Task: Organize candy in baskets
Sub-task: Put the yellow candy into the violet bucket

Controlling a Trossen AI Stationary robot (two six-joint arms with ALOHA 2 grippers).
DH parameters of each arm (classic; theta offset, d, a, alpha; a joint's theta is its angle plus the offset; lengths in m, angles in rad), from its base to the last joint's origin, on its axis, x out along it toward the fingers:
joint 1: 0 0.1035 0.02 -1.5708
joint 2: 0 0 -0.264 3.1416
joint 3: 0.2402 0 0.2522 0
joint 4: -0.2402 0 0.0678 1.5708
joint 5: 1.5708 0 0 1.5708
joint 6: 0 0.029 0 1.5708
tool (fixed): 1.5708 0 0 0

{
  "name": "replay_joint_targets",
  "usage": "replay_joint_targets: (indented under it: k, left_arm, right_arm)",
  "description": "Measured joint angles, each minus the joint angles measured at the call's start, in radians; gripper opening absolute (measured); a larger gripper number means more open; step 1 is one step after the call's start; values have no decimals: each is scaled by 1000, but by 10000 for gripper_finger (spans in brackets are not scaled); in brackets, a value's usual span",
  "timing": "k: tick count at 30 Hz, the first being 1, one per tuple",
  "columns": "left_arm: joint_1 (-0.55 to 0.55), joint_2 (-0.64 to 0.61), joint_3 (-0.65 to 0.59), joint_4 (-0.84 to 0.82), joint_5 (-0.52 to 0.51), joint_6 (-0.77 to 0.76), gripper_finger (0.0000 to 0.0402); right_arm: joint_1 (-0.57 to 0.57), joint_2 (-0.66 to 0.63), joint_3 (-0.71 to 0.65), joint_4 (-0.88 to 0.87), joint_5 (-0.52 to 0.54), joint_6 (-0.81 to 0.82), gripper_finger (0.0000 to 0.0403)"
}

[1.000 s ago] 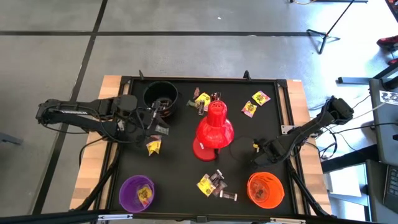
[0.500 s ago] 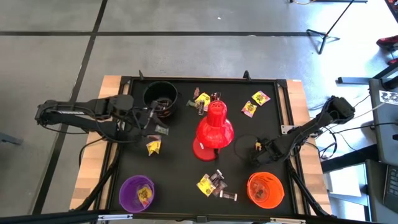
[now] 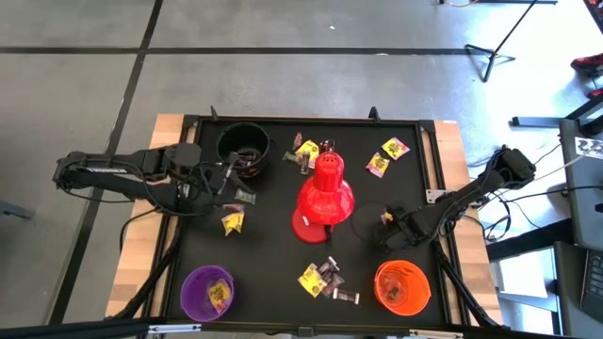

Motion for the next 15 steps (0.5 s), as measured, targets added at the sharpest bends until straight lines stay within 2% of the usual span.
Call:
replay_joint_targets:
  k: [4,7,12,15]
  left_arm:
    - [0,0,0,0,-21,0,141]
    - [0,0,0,0,-28,0,141]
    - [0,2,0,0,-19,-3,141]
    - [-5,7,0,0,-18,-4,141]
  right_arm:
    - [0,0,96,-58,116,-28,14]
    - [0,0,178,-31,235,-112,24]
    - [0,-1,291,191,403,-349,18]
    - [0,-2,320,416,442,-533,13]
